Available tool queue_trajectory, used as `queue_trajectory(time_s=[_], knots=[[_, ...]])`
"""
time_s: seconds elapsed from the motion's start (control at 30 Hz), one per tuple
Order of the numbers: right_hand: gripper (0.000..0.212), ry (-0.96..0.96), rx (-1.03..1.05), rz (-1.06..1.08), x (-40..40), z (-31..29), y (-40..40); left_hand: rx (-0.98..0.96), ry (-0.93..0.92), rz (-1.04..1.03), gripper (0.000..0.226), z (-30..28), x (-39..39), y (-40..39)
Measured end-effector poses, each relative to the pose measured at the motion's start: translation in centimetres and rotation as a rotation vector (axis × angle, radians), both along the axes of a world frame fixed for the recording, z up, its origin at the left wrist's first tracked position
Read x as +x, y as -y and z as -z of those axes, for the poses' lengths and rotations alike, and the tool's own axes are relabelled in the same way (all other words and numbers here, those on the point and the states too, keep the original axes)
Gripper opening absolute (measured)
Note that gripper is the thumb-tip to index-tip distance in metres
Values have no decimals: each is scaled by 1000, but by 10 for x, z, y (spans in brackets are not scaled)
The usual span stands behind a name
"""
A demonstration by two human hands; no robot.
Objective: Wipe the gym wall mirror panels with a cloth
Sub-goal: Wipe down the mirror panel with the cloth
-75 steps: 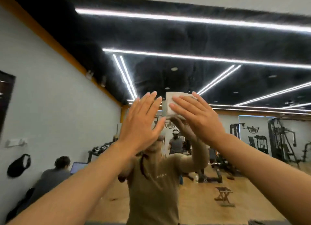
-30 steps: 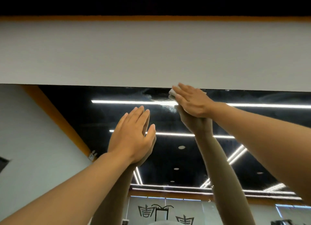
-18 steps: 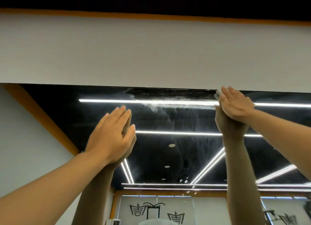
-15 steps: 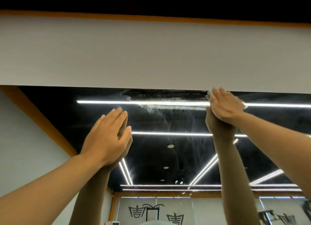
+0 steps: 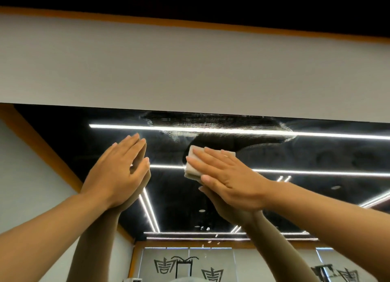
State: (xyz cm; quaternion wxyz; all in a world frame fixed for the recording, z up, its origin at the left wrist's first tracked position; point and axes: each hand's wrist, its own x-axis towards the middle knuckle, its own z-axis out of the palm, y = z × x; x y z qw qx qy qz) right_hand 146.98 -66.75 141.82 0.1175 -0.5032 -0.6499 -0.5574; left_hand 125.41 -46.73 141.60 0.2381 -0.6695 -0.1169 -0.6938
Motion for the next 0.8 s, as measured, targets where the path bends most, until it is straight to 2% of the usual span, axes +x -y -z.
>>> queue_trajectory(time_s=[0.13,0.3,0.4,0.47,0.5,0.53,0.6,0.7,0.8], knots=[[45,-21,20,72,22,-7,25,-3,-5,-3,89,1,0,0],[78,-274,329,90,80,-53,59,-7,-7,-23,90,1,0,2],[65,-448,493,103,98,-66,68,-5,-12,-17,90,2,0,4],[59,-459,568,105,89,-61,58,-1,-15,-25,91,2,-1,5],[64,-442,585,99,78,-54,52,1,-17,-30,91,1,-1,5],[68,-395,578,83,65,-43,46,2,-17,-32,91,2,0,5],[62,-261,506,27,45,-19,29,1,-14,-30,92,2,0,6],[60,-52,249,-46,10,24,4,1,-6,-12,92,2,-1,7],[50,18,17,-41,-13,38,-10,1,-2,3,87,3,-2,8]])
